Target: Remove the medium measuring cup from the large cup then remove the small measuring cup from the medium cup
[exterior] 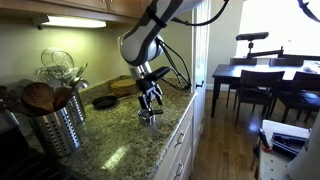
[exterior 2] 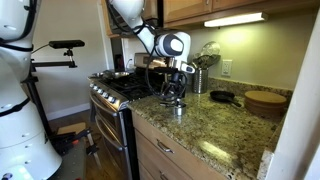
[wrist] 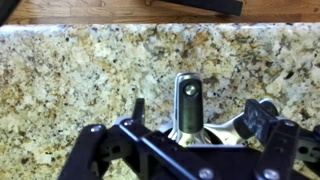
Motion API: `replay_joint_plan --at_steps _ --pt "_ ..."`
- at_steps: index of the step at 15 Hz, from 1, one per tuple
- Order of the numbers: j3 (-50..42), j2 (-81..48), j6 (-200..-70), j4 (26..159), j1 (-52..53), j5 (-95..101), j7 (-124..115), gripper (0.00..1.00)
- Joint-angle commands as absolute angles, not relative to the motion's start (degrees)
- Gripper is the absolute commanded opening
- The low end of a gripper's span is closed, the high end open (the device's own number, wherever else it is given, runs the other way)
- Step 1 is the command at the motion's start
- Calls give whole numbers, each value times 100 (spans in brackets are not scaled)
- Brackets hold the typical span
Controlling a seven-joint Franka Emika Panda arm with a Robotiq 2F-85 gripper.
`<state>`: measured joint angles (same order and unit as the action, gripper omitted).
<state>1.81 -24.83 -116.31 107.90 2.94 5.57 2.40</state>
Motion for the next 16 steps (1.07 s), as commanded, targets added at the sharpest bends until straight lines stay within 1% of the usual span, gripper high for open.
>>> replay_joint_plan --at_steps 1,5,6,7,11,13,16 --pt "175 -2514 -11525 10790 310 549 169 100" --pt "173 -2586 -11531 10795 304 540 177 100" --pt "171 -2605 -11530 10797 302 541 180 83" --pt "170 -2624 -11527 10798 301 543 183 74" --pt "164 -2636 -11525 10806 301 553 182 45" --pt "161 -2627 -11524 10815 303 558 176 34" --pt "157 -2611 -11519 10824 306 565 165 13"
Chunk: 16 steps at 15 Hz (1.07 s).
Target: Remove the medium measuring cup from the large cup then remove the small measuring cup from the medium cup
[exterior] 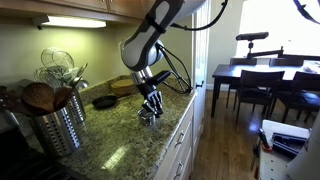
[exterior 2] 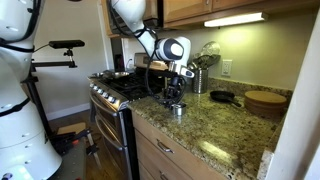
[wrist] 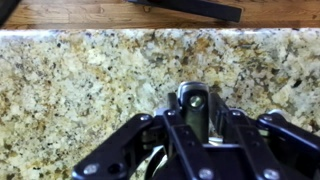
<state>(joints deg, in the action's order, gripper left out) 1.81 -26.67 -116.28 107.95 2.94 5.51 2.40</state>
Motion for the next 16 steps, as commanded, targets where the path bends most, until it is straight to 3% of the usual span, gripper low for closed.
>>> replay_joint_plan --at_steps 1,3,16 --pt "156 -2608 -11515 10823 308 569 163 9" --pt "155 -2600 -11512 10823 311 575 158 12" --pt "117 -2169 -11534 10856 311 580 -78 12"
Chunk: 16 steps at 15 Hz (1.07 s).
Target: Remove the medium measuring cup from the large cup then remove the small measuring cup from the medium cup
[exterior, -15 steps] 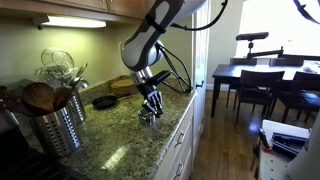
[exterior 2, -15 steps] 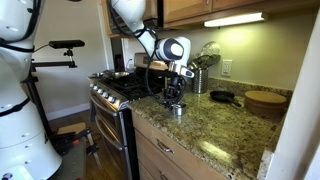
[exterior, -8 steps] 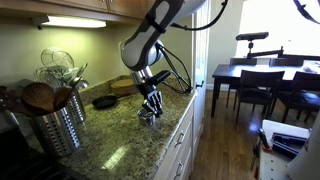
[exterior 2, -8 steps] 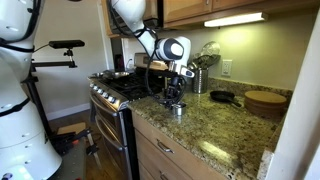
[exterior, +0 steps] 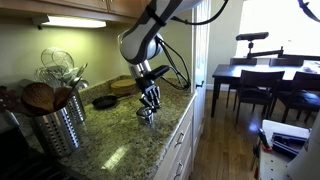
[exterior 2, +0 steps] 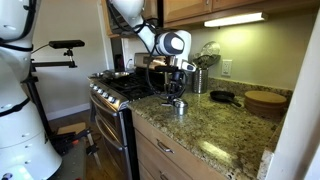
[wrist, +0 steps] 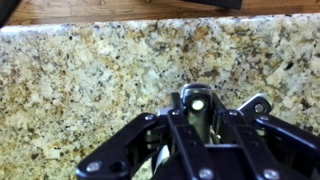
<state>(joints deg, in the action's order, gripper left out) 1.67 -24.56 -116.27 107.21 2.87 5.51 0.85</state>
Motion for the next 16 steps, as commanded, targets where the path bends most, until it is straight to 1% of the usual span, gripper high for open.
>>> replay_joint_plan --at_steps 1,16 --pt "116 -2148 -11538 10862 313 582 -92 12" --pt "-217 -1813 -11614 10927 144 593 -585 12"
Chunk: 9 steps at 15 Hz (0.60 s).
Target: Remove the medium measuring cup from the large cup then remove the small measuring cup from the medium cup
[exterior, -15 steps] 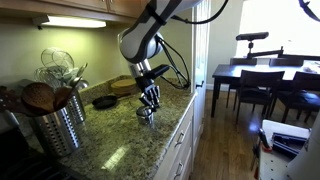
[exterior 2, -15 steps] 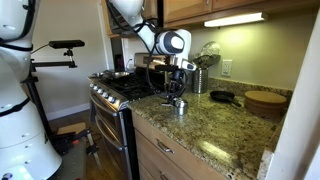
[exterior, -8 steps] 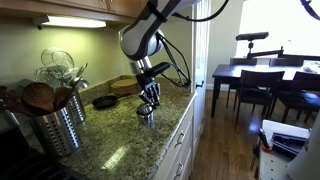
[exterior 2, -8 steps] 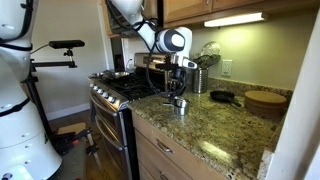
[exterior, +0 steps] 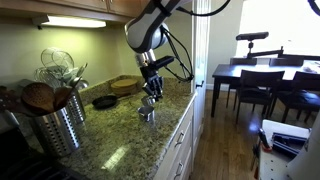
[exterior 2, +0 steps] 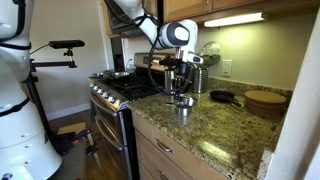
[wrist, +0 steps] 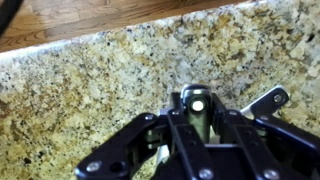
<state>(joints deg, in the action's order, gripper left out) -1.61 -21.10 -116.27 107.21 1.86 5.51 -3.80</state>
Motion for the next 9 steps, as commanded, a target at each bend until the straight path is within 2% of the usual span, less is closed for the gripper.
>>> replay_joint_plan --at_steps 1,9 --pt "-236 -1812 -11625 10929 127 582 -602 12" --pt "-370 -1882 -11860 10940 12 530 -946 12"
